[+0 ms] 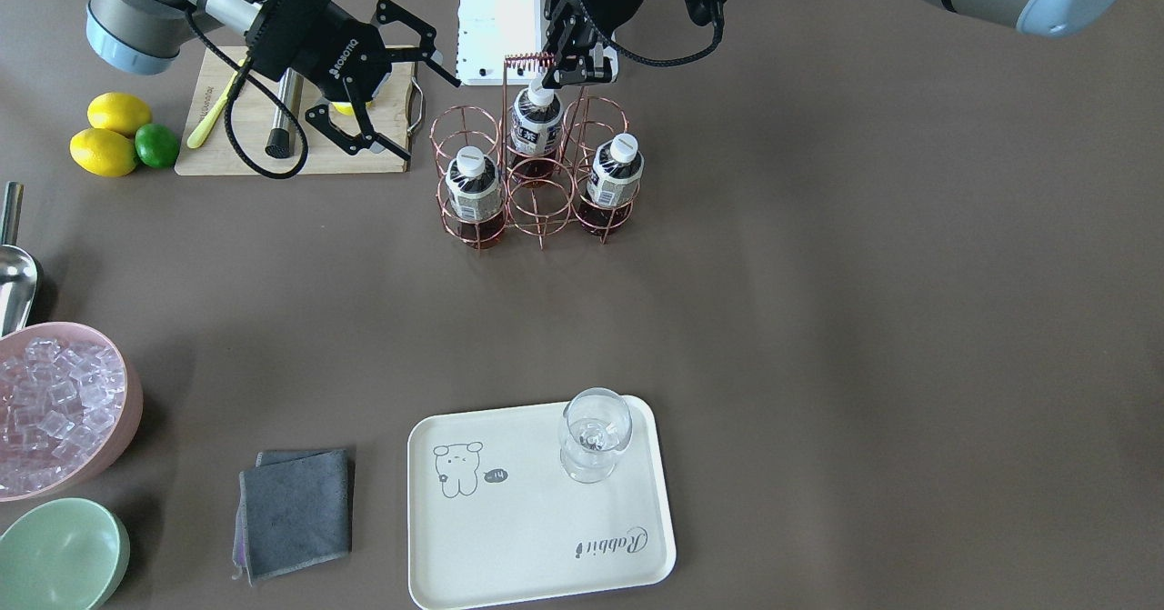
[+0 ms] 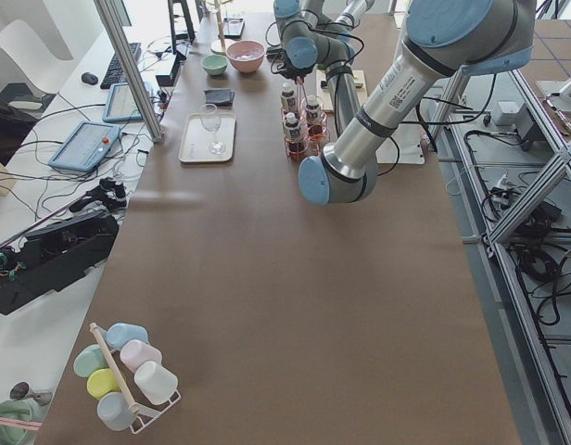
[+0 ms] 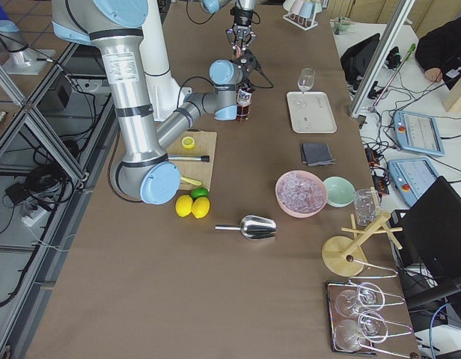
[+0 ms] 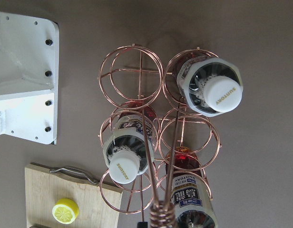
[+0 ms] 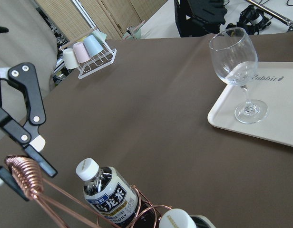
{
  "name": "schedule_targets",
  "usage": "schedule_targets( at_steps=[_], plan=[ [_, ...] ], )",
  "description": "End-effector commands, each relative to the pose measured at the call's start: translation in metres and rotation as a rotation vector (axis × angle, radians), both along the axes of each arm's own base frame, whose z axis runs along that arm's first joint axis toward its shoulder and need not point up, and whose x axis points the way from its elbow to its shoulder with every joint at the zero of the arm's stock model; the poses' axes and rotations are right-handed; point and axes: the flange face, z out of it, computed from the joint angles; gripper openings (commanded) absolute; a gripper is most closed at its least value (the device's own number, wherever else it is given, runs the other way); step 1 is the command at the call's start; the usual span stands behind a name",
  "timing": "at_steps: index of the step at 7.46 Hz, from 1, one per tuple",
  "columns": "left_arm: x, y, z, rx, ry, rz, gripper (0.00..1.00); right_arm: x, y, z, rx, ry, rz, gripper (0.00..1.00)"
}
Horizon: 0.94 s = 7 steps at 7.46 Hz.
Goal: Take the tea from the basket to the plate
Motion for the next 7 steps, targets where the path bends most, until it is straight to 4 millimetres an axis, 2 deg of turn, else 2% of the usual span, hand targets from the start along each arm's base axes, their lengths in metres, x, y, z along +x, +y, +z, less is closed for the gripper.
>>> schedule_targets(
  at_steps=[1, 3, 7],
  plan=[
    [0.0, 0.0, 0.001, 0.0, -0.002, -0.001, 0.0, -0.03, 0.022, 0.012, 0.185, 0.098, 0.116, 1.0],
    [0.0, -0.001, 0.001, 0.0, -0.002, -0.002, 0.0, -0.041, 0.021, 0.019, 0.277, 0.169, 0.207, 1.0],
    [-0.001, -0.002, 0.001, -0.002, -0.002, -0.004, 0.0, -0.062, 0.026, 0.021, 0.28, 0.187, 0.213, 1.0]
  ],
)
